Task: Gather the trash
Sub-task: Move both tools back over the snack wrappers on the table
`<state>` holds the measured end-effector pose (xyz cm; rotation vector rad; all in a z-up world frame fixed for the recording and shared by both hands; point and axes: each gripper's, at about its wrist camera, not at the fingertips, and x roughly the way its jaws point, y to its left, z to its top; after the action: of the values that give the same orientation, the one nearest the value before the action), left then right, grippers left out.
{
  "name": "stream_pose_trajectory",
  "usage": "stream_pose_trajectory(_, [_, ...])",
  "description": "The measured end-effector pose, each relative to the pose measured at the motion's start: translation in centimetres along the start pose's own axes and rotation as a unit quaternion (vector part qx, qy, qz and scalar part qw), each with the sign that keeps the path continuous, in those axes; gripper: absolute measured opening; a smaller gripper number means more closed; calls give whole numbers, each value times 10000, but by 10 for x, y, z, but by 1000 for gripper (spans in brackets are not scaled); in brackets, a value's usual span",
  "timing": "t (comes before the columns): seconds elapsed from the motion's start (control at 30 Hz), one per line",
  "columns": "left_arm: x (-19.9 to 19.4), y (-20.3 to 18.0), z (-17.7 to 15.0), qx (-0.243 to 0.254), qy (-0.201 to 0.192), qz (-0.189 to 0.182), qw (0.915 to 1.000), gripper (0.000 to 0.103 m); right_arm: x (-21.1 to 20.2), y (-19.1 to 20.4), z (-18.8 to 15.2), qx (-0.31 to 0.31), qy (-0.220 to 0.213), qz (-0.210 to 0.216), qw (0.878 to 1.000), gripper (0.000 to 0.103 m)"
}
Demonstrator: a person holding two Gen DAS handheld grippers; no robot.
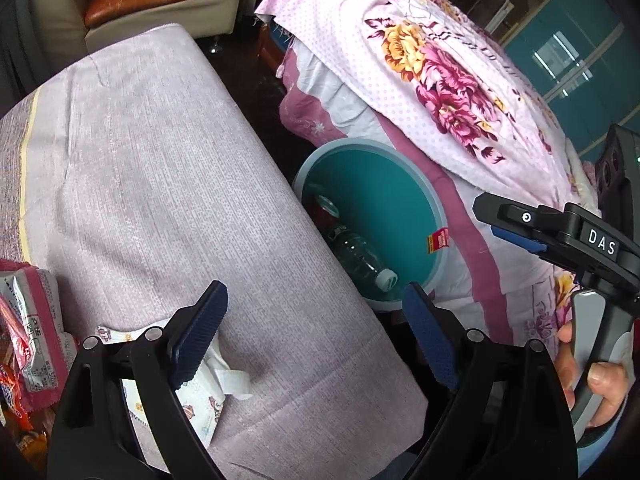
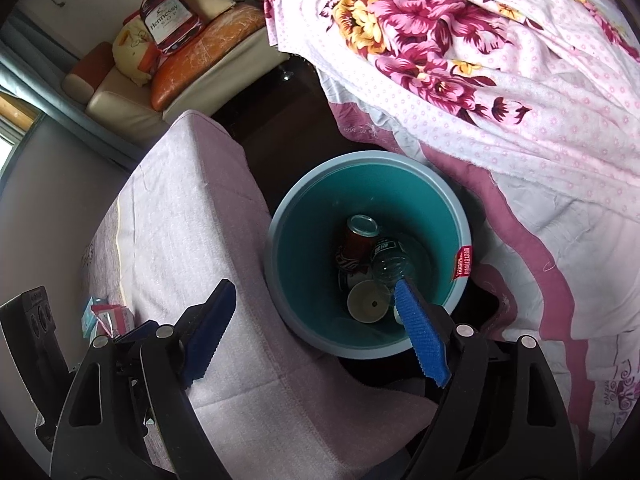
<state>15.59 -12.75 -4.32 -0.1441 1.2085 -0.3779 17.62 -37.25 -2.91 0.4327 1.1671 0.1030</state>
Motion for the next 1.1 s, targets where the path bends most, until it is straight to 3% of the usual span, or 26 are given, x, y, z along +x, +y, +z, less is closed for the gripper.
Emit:
stream_pose_trajectory(0.6, [-70,50,-26,-292,-498,182,9982,90,-5,87,-28,-727,162,85,9972,79])
stream_pose_trajectory(0.93, [-125,114,-41,-617,-753,624,9933,90,14,157,-50,-1331,448,191,9899,79])
stream_pose_trajectory(1.1, [-150,152,-58,-883,-826,792,9895,90,27,182,-67,-1595,667,171,9848,84])
